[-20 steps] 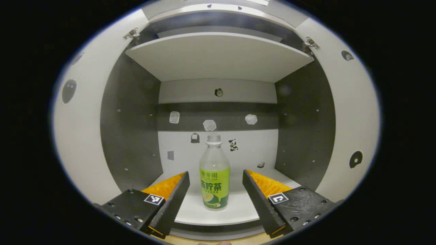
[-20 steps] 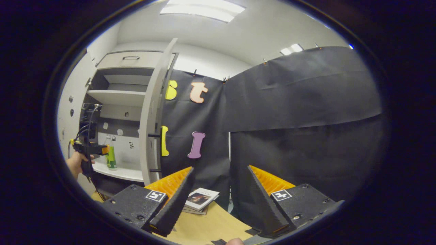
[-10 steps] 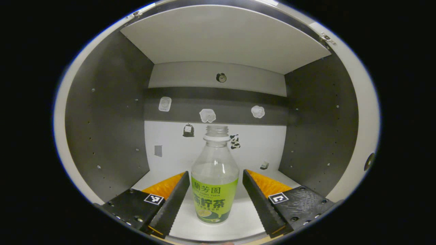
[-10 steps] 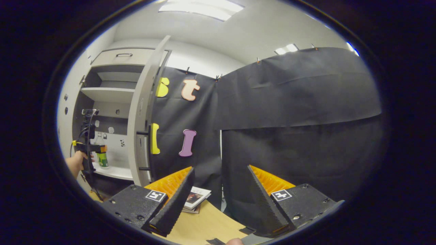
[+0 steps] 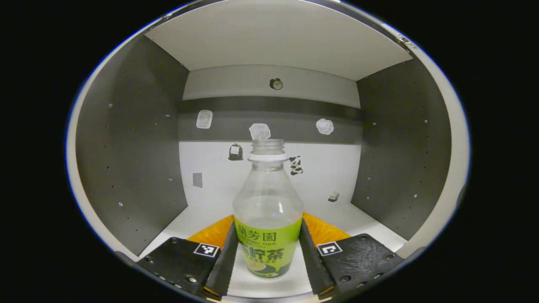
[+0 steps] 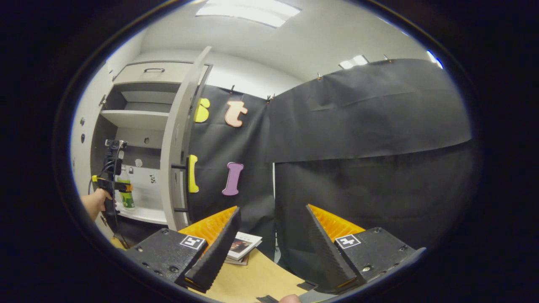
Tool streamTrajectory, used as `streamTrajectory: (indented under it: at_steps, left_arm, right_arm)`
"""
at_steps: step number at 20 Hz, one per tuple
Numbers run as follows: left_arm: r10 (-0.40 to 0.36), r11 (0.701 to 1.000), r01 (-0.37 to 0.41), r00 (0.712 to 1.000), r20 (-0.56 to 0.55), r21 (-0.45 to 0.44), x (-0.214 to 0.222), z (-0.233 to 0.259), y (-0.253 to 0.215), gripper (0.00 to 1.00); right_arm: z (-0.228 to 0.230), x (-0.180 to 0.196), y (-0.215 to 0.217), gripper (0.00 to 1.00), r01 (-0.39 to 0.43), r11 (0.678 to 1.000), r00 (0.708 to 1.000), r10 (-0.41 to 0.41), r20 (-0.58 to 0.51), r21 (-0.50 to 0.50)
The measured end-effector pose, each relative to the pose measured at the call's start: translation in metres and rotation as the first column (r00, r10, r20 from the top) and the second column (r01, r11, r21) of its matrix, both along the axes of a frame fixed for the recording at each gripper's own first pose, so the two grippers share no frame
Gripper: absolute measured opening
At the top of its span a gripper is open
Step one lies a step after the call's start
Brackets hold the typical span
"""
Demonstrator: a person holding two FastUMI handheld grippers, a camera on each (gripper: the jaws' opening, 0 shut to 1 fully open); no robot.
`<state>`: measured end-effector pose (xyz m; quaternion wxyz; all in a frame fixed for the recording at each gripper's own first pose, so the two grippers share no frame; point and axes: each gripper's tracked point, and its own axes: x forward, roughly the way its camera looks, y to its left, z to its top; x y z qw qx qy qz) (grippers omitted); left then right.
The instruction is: Grasp the bottle in the cabinet with the left hand and place it on the coaster, then close the right door with the right hand and the left door with the left hand.
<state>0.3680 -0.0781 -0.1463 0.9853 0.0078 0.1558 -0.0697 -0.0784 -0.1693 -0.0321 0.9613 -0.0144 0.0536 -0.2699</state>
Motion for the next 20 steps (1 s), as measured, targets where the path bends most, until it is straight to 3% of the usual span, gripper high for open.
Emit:
streamTrajectory:
  at_steps: [9, 14, 15, 17, 20]
  left_arm:
    - [-0.015, 0.999, 0.013, 0.997, 0.075, 0.037, -0.061, 0.041, 0.001, 0.73]
    - [0.019, 1.0, -0.021, 0.993, 0.113, 0.017, -0.099, 0.06, 0.009, 0.73]
    - [0.029, 0.999, -0.031, 0.993, 0.118, 0.018, -0.108, 0.062, 0.012, 0.65]
    - [0.046, 0.999, -0.049, 0.991, 0.129, 0.024, -0.126, 0.065, 0.017, 0.65]
    - [0.068, 0.997, -0.074, 0.986, 0.151, 0.034, -0.153, 0.066, 0.024, 0.73]
  right_arm:
    - [-0.011, 0.002, 0.001, 0.98, -0.085, 0.995, 0.996, 0.085, 0.003, 0.044]
    - [-0.02, 0.011, -0.004, 0.97, -0.139, 0.988, 0.99, 0.14, -0.01, 0.063]
    - [-0.022, 0.014, -0.006, 0.96, -0.146, 0.987, 0.989, 0.147, -0.012, 0.066]
    - [-0.027, 0.021, -0.006, 0.98, -0.165, 0.983, 0.986, 0.167, -0.02, 0.079]
    - [-0.031, 0.029, -0.004, 0.97, -0.201, 0.976, 0.979, 0.204, -0.025, 0.089]
